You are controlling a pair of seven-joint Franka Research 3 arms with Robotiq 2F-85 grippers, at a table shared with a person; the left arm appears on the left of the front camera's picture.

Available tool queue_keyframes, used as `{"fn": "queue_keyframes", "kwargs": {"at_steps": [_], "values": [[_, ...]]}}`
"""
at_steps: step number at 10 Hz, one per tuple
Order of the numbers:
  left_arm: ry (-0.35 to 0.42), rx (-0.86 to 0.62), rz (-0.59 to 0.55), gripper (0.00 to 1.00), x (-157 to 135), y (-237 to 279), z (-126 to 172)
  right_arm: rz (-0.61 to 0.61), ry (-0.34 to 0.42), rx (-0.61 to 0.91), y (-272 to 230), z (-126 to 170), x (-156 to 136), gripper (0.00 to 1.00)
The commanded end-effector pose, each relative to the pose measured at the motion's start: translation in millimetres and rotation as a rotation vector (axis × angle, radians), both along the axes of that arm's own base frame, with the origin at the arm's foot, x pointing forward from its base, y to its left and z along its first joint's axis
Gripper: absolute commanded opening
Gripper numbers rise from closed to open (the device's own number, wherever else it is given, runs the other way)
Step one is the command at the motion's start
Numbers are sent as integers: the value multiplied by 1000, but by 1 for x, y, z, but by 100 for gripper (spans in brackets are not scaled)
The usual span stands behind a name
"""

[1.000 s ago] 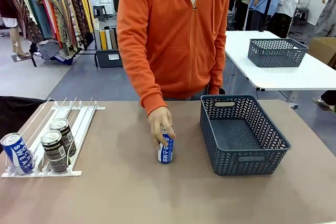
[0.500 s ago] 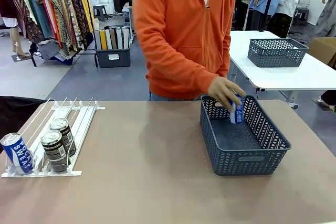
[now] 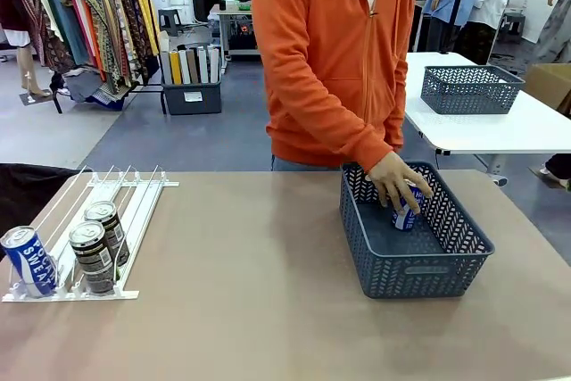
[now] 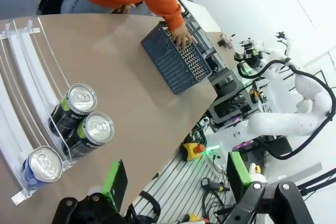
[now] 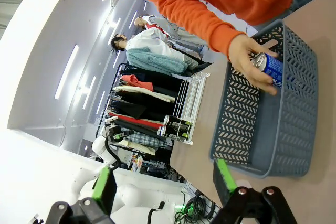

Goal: Retrieve and store the cans from the dispenser.
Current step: Pick up the last remaining can from one row of the Automatic Can Dispenser and place it in the middle of the table.

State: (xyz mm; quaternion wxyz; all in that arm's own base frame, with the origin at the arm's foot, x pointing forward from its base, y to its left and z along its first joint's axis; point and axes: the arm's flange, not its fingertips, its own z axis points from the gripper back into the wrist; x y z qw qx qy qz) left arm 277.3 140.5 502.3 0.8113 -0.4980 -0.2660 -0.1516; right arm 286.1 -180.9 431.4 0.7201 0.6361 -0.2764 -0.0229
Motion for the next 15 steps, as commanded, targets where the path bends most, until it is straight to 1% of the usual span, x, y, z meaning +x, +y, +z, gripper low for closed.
{"fn": "queue_keyframes", "kwargs": {"at_steps": [1,2,3,4,5,6,7,8,9,10,11,12,15], "values": [[-25,-16,-8,100,2,0,0,1,-14,0,-1,3,1,100],[-25,-16,-8,100,2,0,0,1,-14,0,-1,3,1,100],[0,-2,1,100,1,0,-1,1,-14,0,-1,3,1,100],[105,168,84,100,2,-14,11,1,-14,0,-1,3,1,100],[214,369,269,100,5,-29,26,1,-14,0,-1,3,1,100],[210,595,340,100,3,-50,44,1,-14,0,-1,3,1,100],[195,822,414,100,5,-69,48,1,-14,0,-1,3,1,100],[176,997,383,100,4,-85,49,1,-14,0,-1,3,1,100],[135,1076,374,100,8,-96,48,1,-14,0,-1,3,1,100],[145,1159,376,100,14,-104,45,1,-14,0,-1,3,1,100],[143,1138,375,100,18,-108,45,1,-14,0,-1,3,1,100],[58,978,397,100,11,-104,62,1,-14,0,-1,3,1,100],[58,978,397,100,11,-104,62,1,-14,0,-1,3,1,100]]}}
